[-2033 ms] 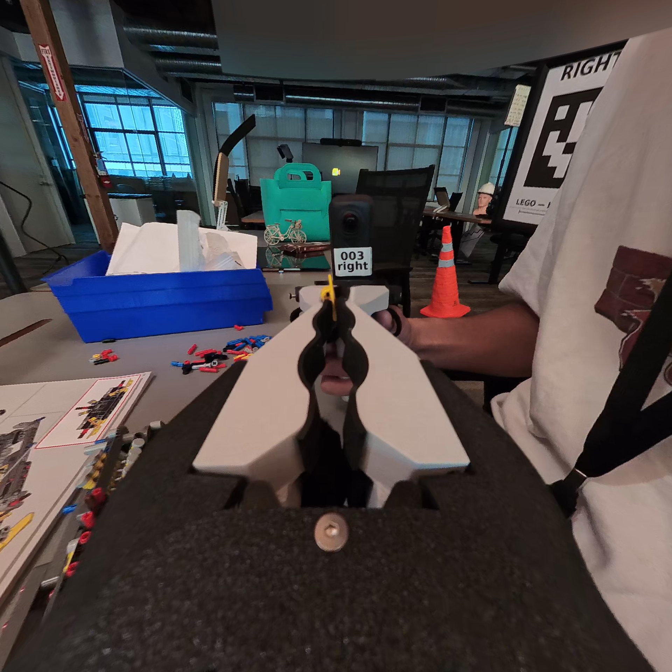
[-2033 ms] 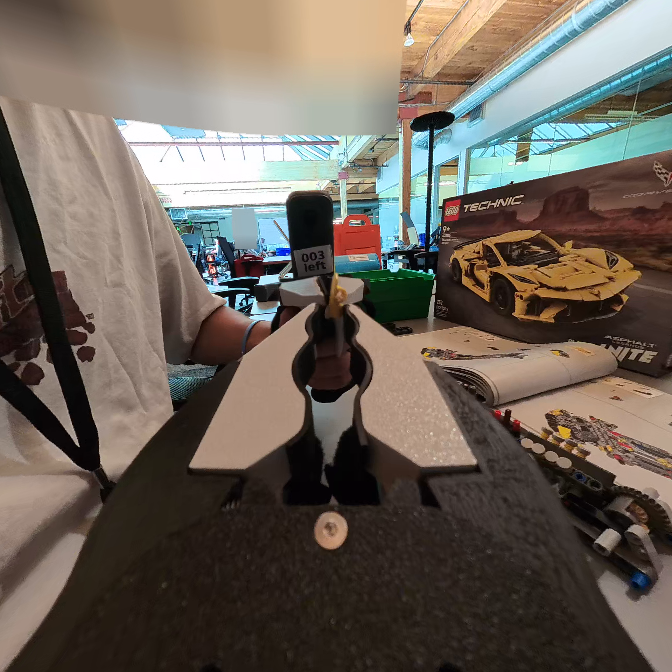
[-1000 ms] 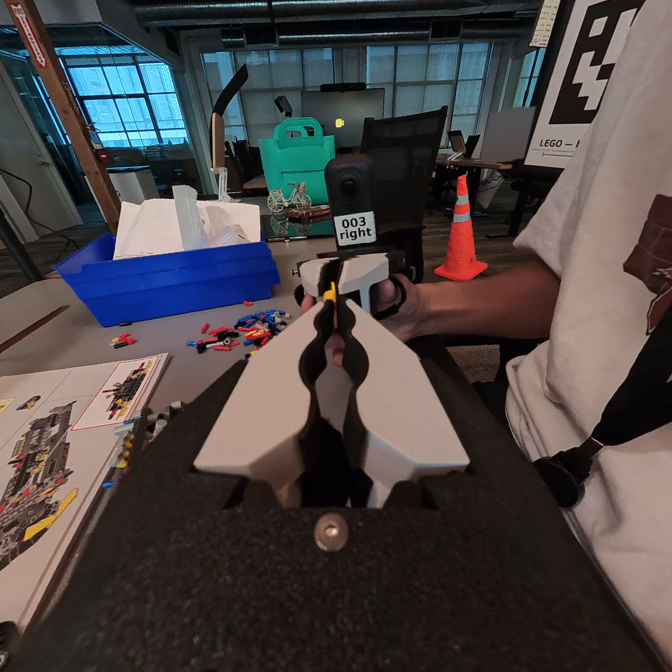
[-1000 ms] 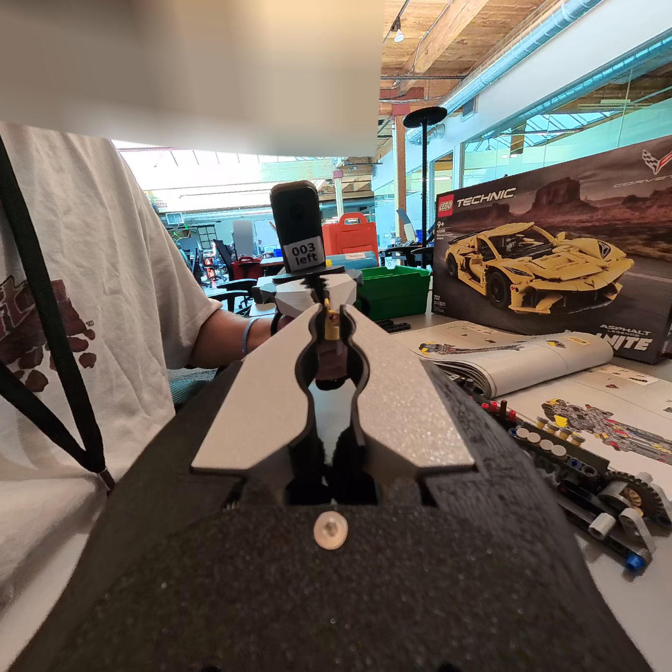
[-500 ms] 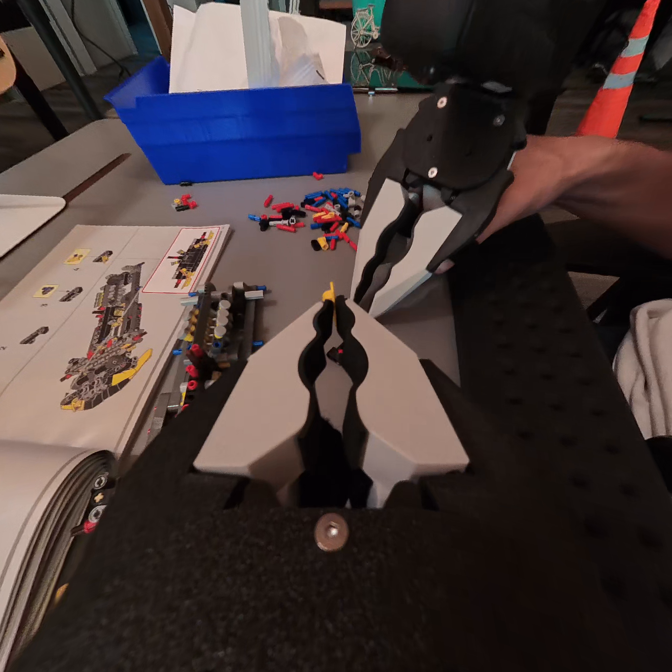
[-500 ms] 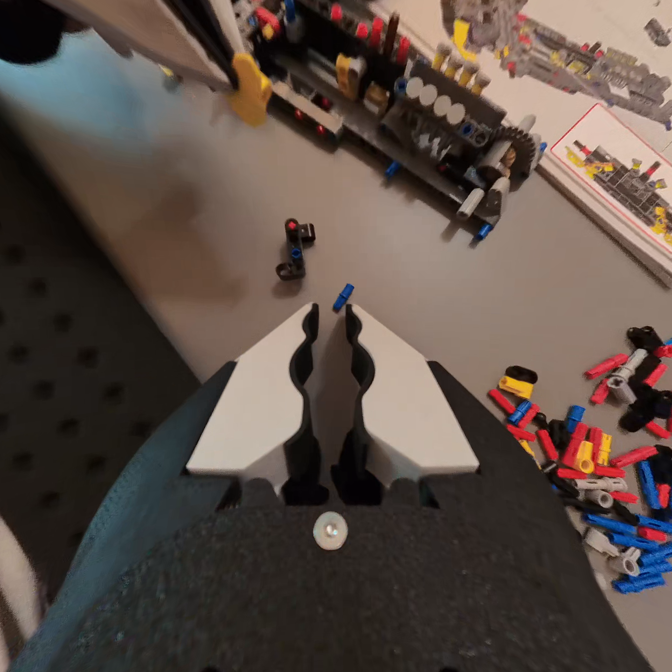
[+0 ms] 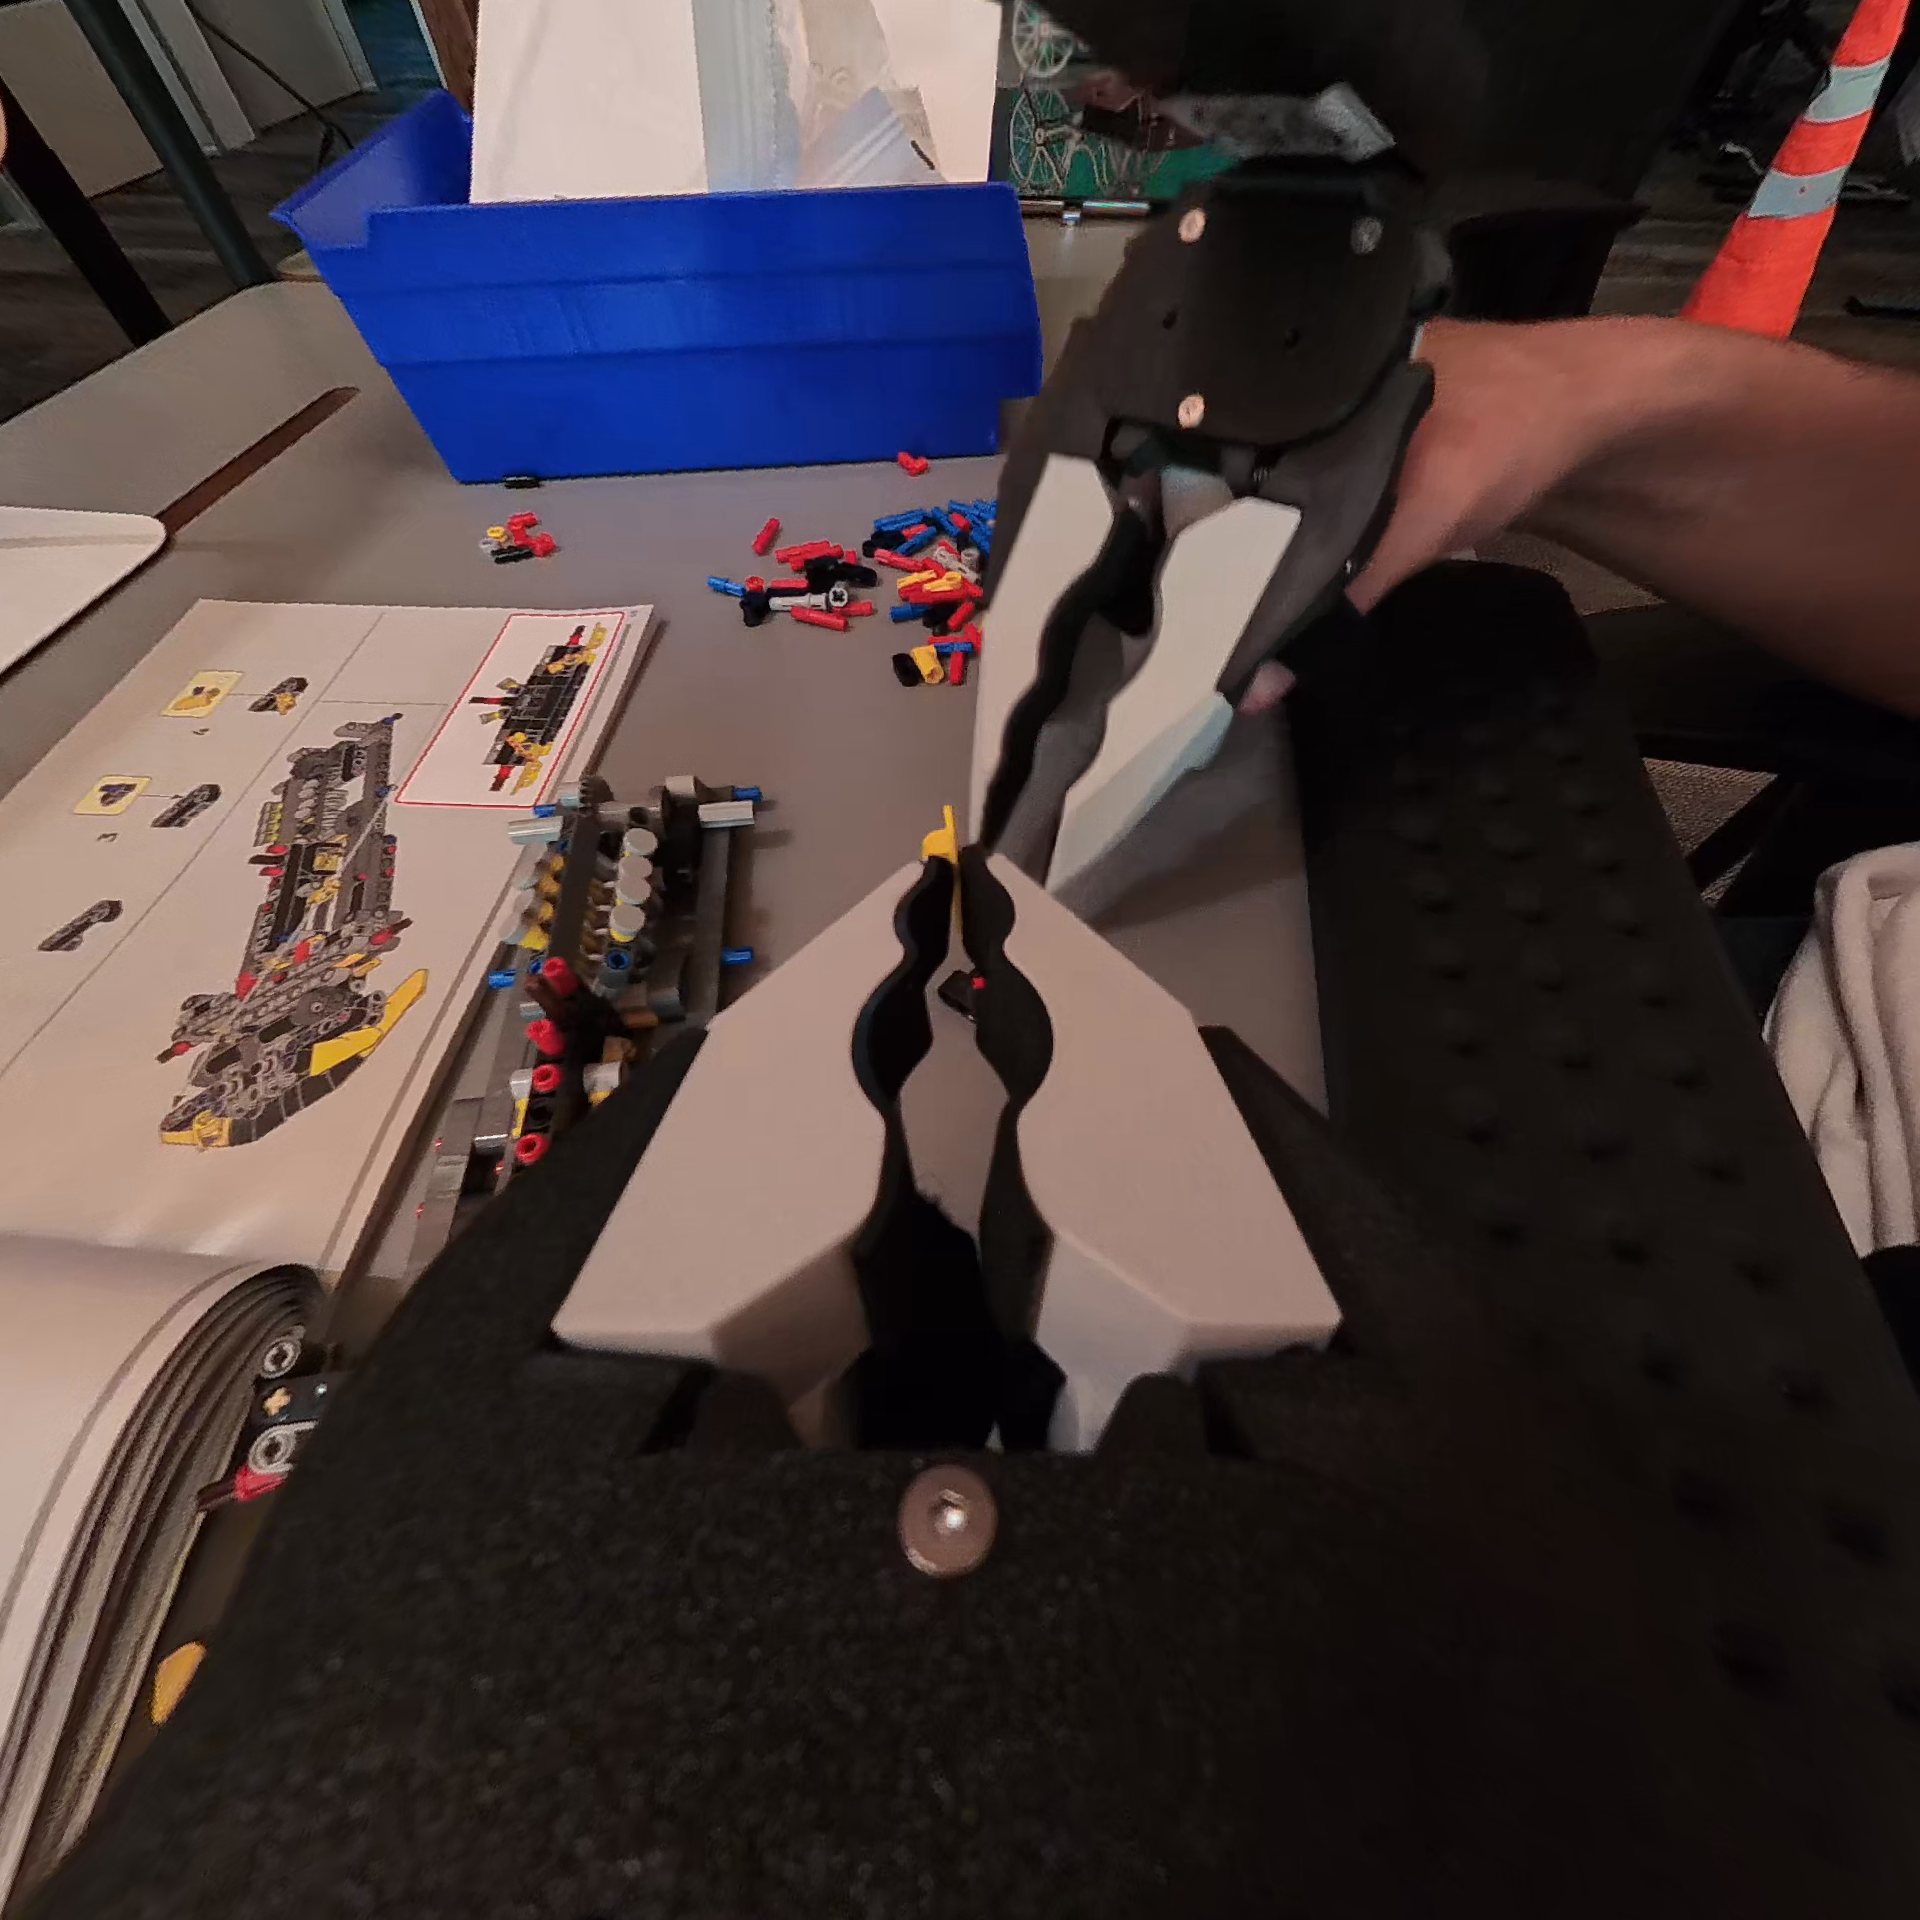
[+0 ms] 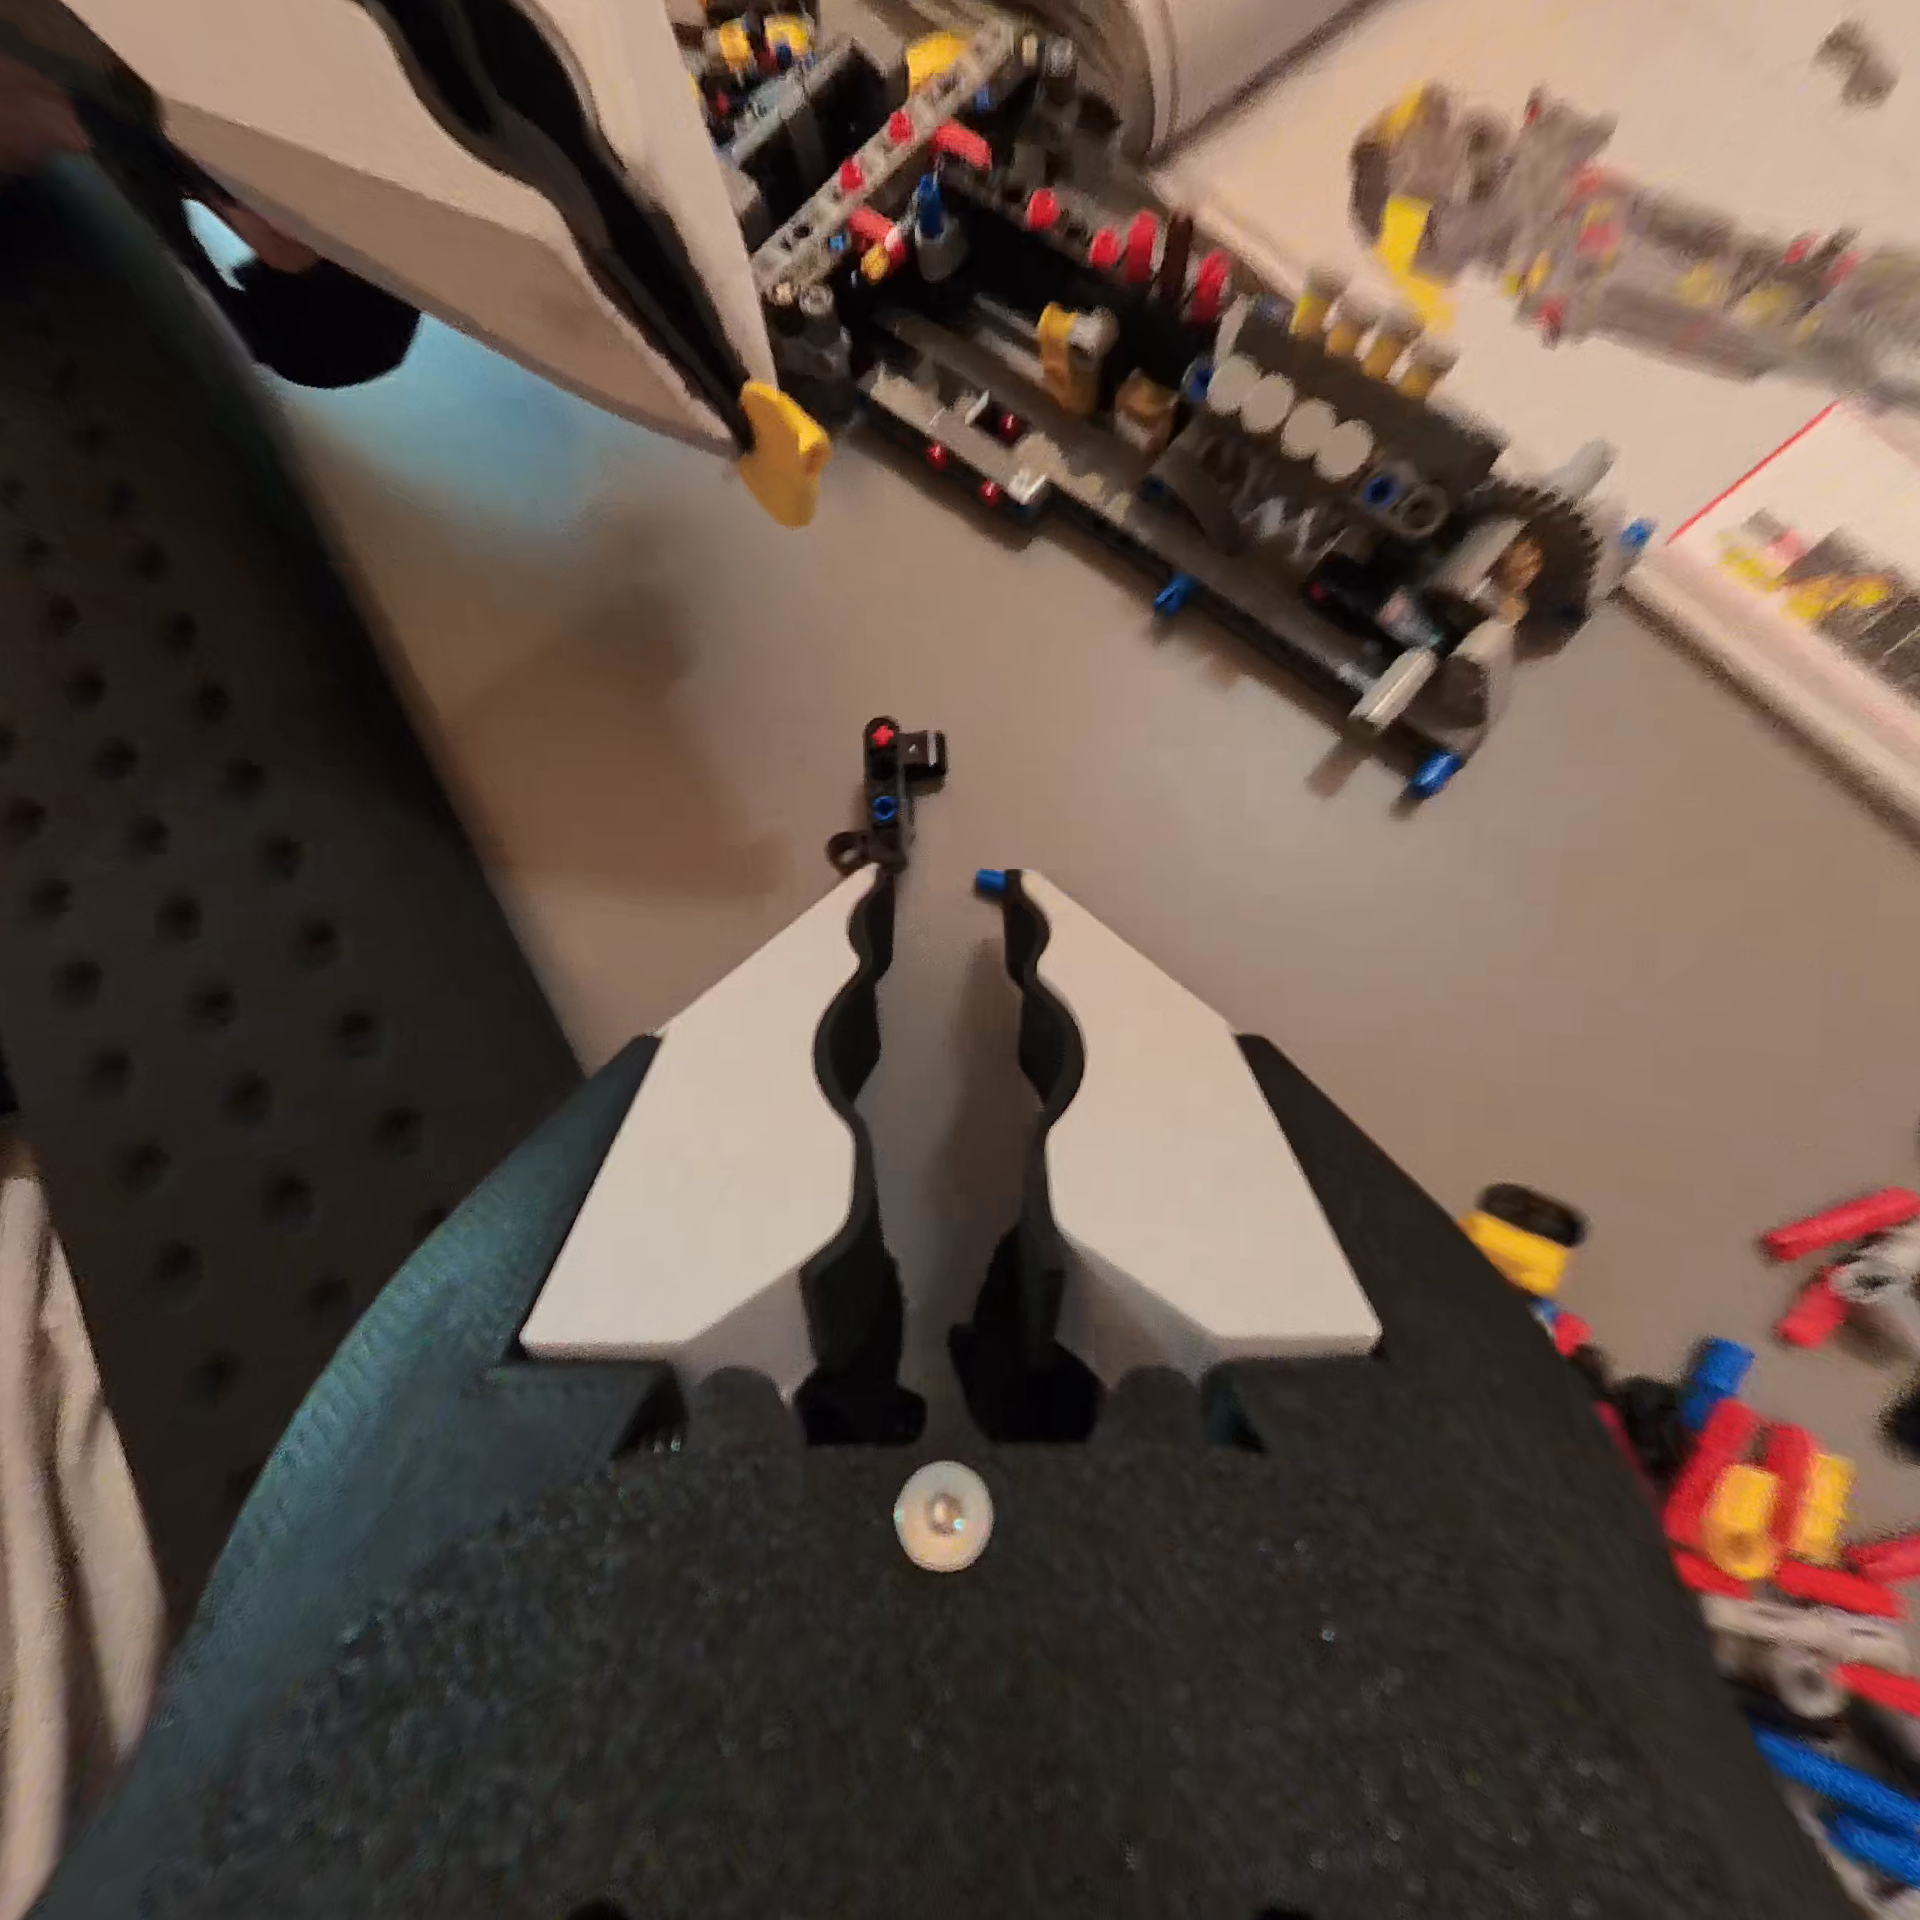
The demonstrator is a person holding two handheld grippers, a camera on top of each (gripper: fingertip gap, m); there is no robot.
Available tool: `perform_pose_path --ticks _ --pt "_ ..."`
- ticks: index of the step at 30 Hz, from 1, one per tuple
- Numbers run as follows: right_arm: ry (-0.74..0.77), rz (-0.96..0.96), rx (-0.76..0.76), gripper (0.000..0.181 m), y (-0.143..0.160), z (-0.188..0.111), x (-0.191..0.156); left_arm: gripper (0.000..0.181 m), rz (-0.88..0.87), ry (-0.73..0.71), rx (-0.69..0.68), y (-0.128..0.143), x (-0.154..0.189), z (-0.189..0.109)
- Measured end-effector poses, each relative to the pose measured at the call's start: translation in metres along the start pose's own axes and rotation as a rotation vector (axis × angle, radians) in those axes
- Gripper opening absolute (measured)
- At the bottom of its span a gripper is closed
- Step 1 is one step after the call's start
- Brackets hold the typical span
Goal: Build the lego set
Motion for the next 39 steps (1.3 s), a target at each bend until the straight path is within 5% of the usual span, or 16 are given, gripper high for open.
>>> perform_pose_path --ticks 4,17,25,34,39 --pt "-0.065 -0.297 0.137 0.025 -0.001 -0.009 0.019 0.001 0.003 0.014 0.009 -0.001 0.0 -0.001" --pt "-0.259 -0.829 -0.052 0.014 -0.025 0.022 0.035 0.0 0.025 0.015 -0.015 0.003 -0.002 0.001" --pt "-0.376 -0.874 -0.052 0.009 -0.028 0.031 0.033 0.0 0.015 0.021 -0.011 0.004 -0.005 -0.001" --pt "-0.222 -0.854 0.0 0.007 -0.019 0.028 0.018 0.0 -0.056 0.06 0.039 0.002 -0.01 -0.005" --pt "-0.208 -0.765 -0.089 0.007 -0.016 0.025 0.008 0.0 -0.082 0.071 0.053 0.001 -0.011 -0.006"
Point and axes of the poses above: each gripper's, where its closed fingertips meet, z out along the fingers, y out of its underside, x = y × z across the jaws, the point moved 6 cm from there along -z, back along the fingers, and after that the axes turned 14 degrees about -x, right-handed, at the moved point
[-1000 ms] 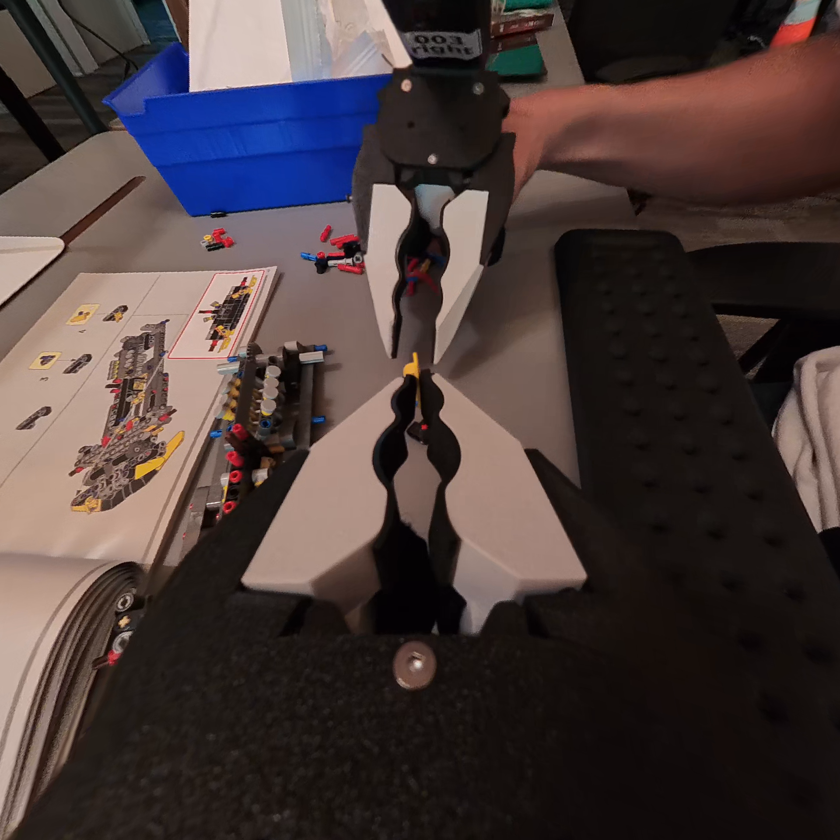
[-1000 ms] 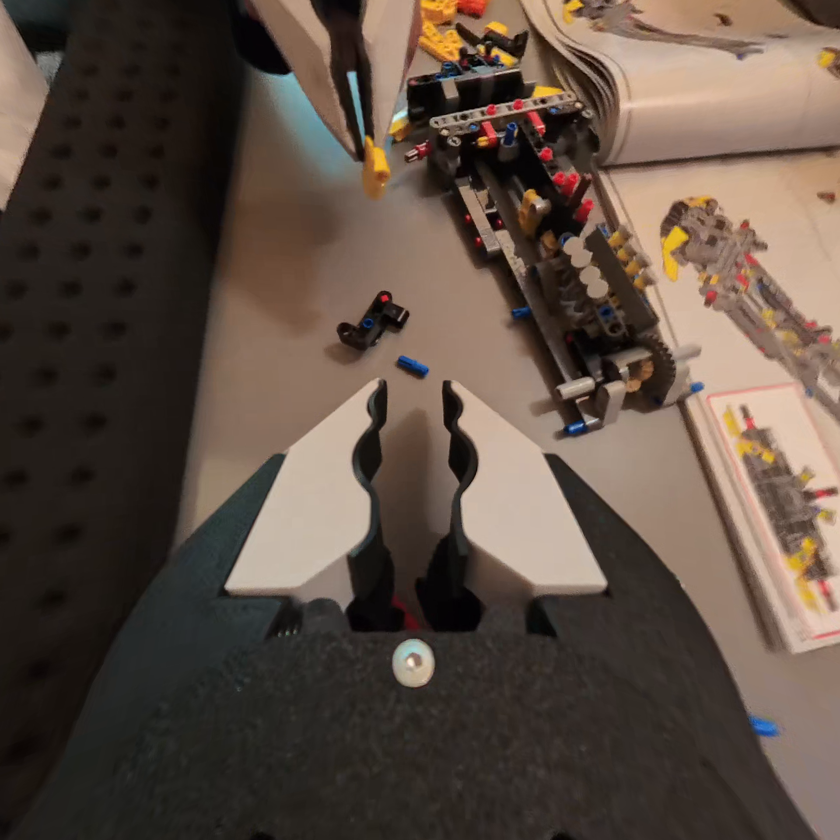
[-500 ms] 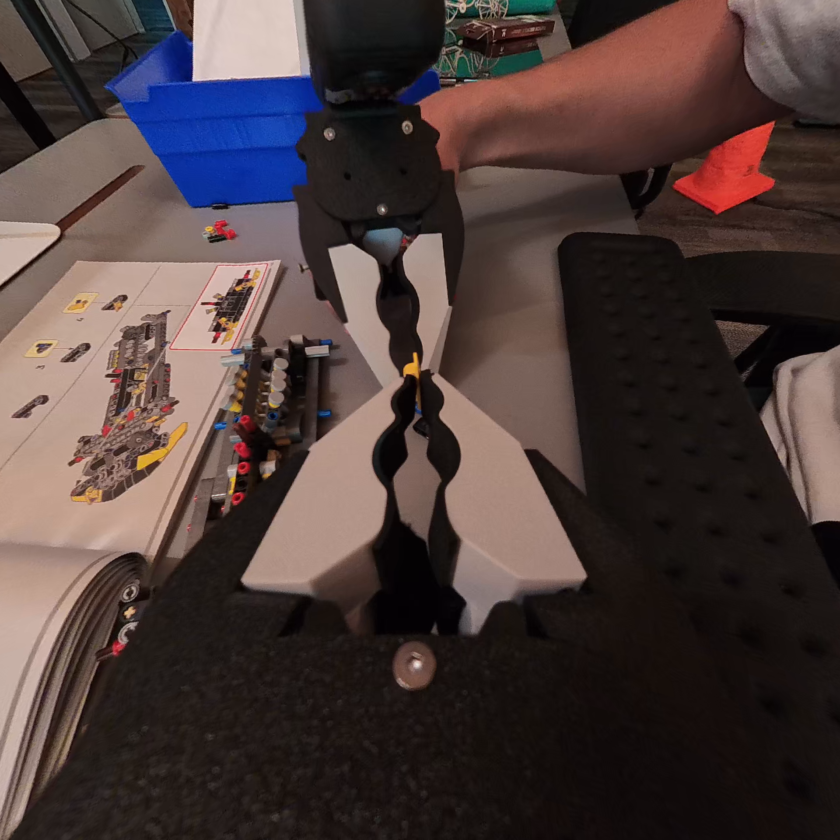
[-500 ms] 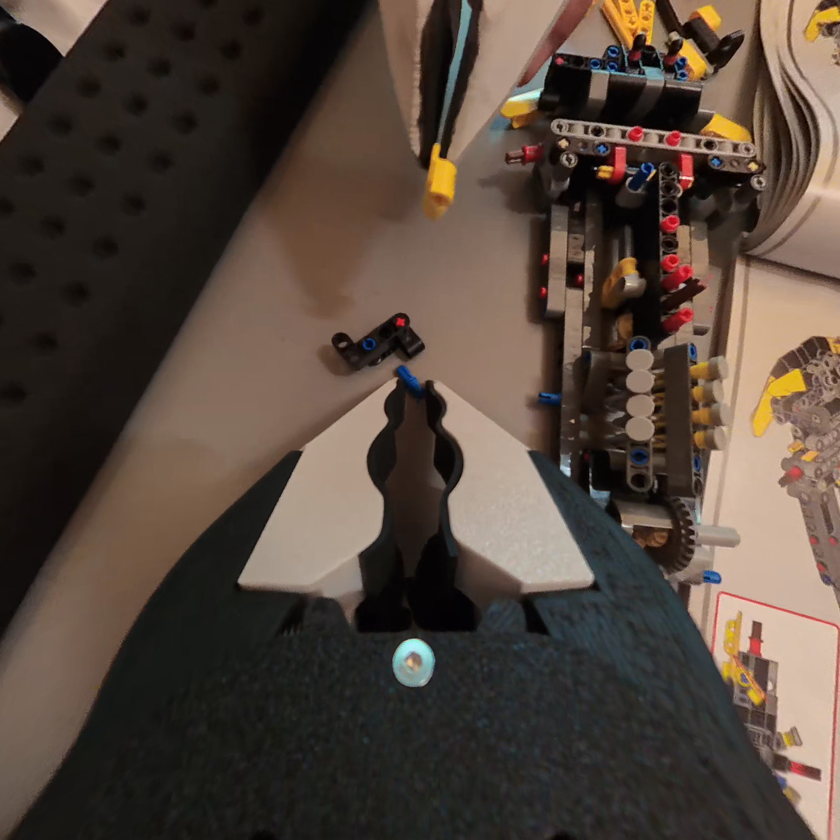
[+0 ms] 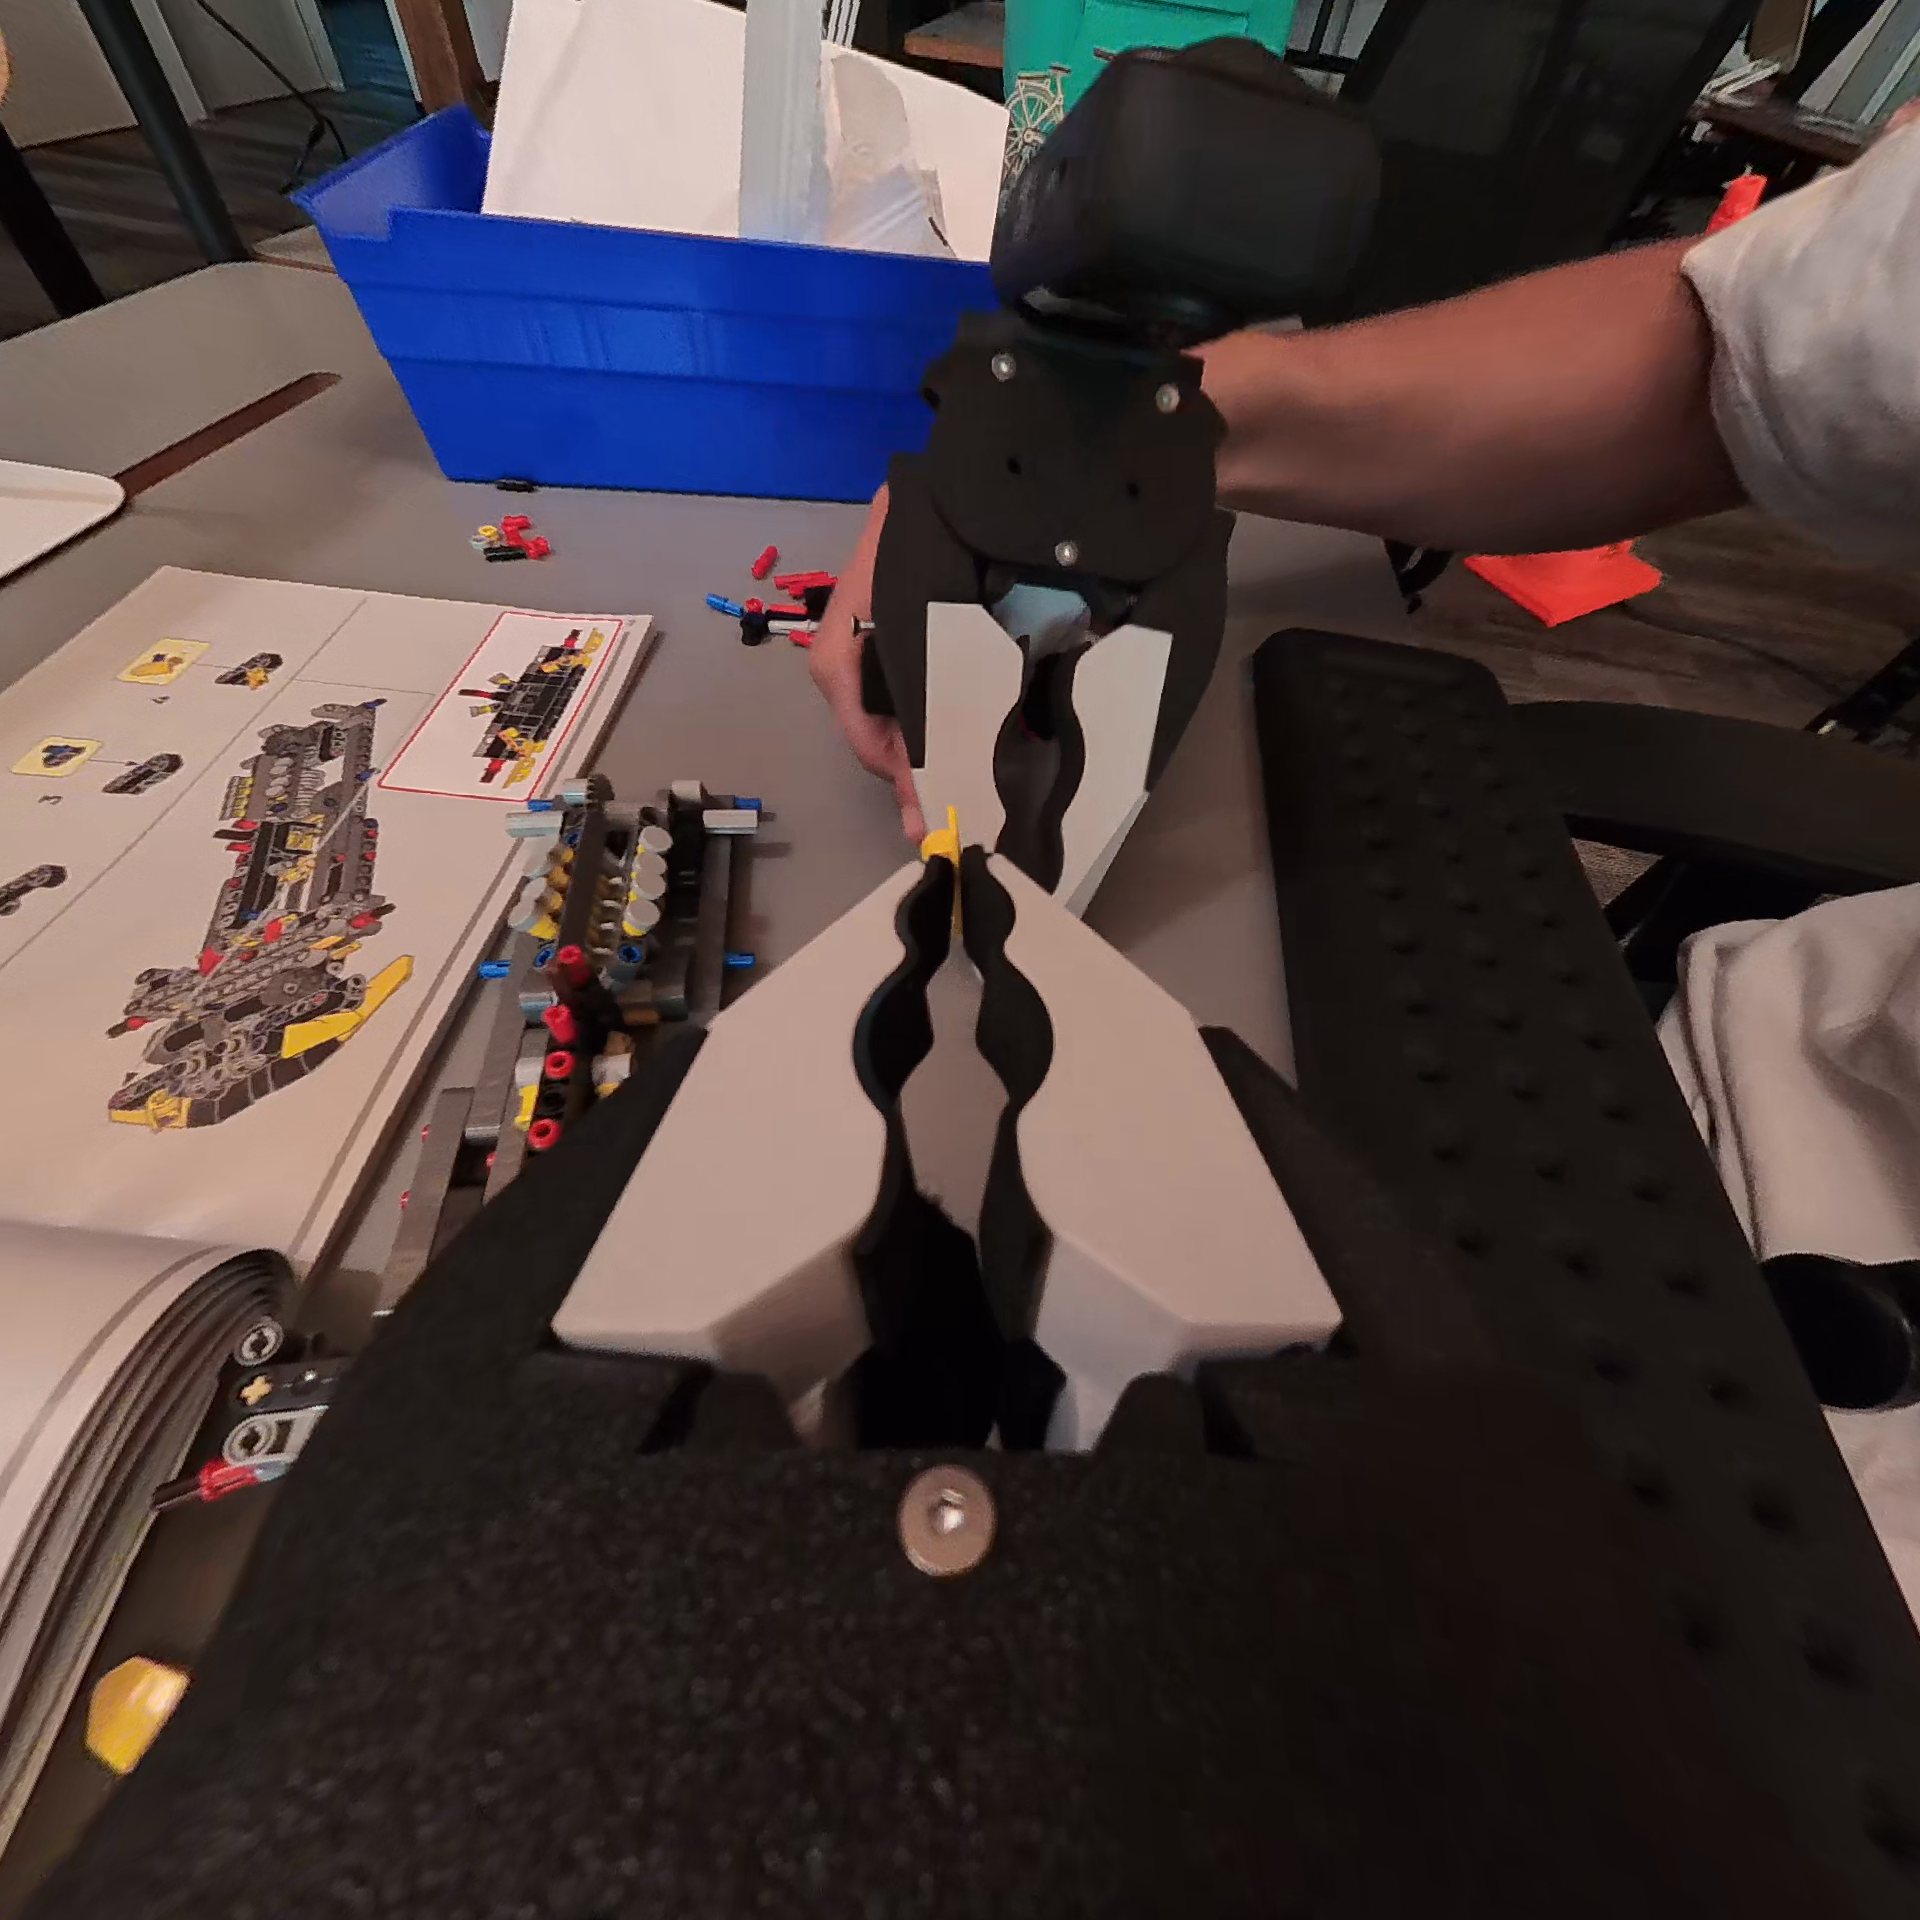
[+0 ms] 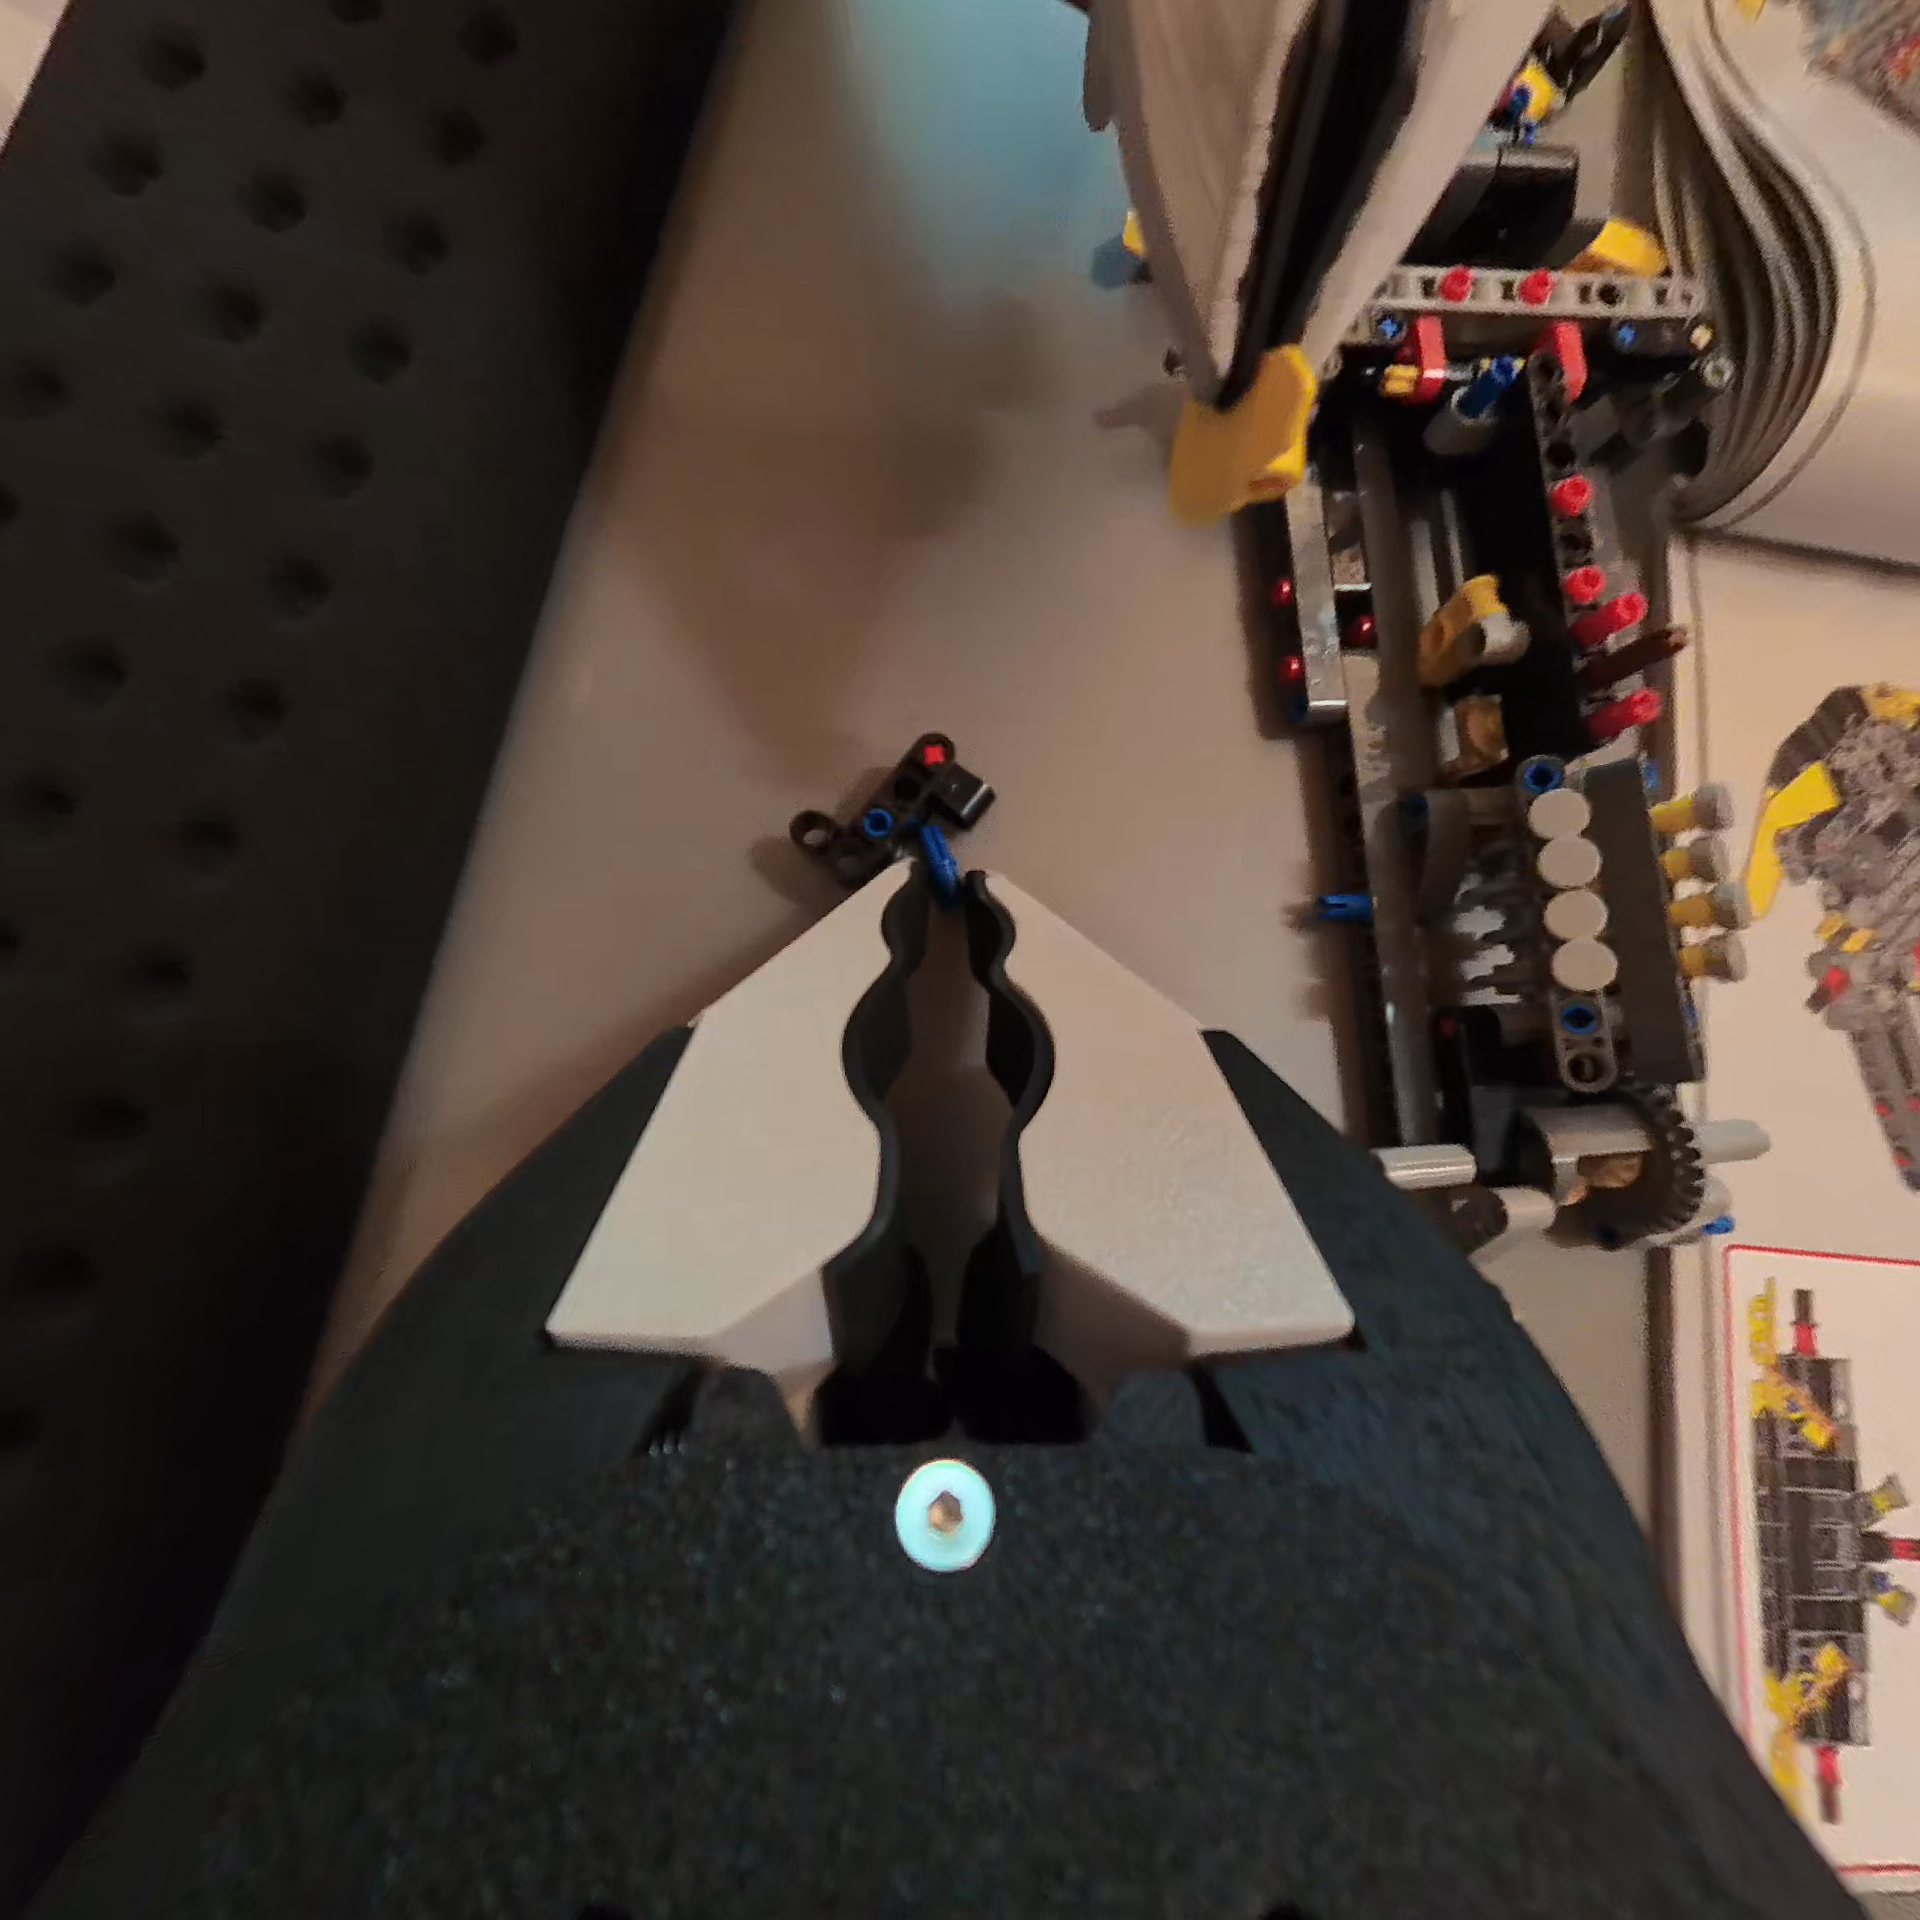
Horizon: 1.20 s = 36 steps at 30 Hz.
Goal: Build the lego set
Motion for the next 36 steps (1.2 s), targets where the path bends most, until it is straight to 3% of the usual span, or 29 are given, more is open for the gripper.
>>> perform_pose_path --ticks 9,16,23,25,28,31,34,36 --pt "-0.048 0.032 -0.013 0.017 0.006 -0.005 -0.007 0.001 0.015 -0.006 -0.013 0.0 0.003 0.002" --pt "-0.092 0.037 0.007 0.013 0.006 -0.004 -0.008 0.001 0.013 -0.006 -0.019 0.001 0.002 0.002" --pt "-0.032 0.042 0.013 0.003 0.006 -0.004 -0.01 0.0 -0.014 0.029 0.005 0.0 0.003 0.001" --pt "0.032 0.068 0.079 0.003 0.0 -0.011 -0.006 0.0 -0.047 0.067 0.066 -0.005 0.003 -0.005" --pt "0.269 0.102 0.286 0.003 -0.024 -0.048 0.013 0.001 -0.076 0.126 0.194 -0.016 0.003 -0.018" --pt "0.438 0.161 0.354 0.003 -0.045 -0.074 0.014 0.0 -0.03 0.141 0.33 -0.024 0.004 -0.03" --pt "0.37 0.22 0.315 0.003 -0.058 -0.081 -0.002 0.0 0.027 0.157 0.406 -0.028 0.01 -0.037" --pt "0.414 0.249 0.287 0.003 -0.059 -0.091 -0.004 0.0 0.052 0.197 0.413 -0.03 0.017 -0.038"
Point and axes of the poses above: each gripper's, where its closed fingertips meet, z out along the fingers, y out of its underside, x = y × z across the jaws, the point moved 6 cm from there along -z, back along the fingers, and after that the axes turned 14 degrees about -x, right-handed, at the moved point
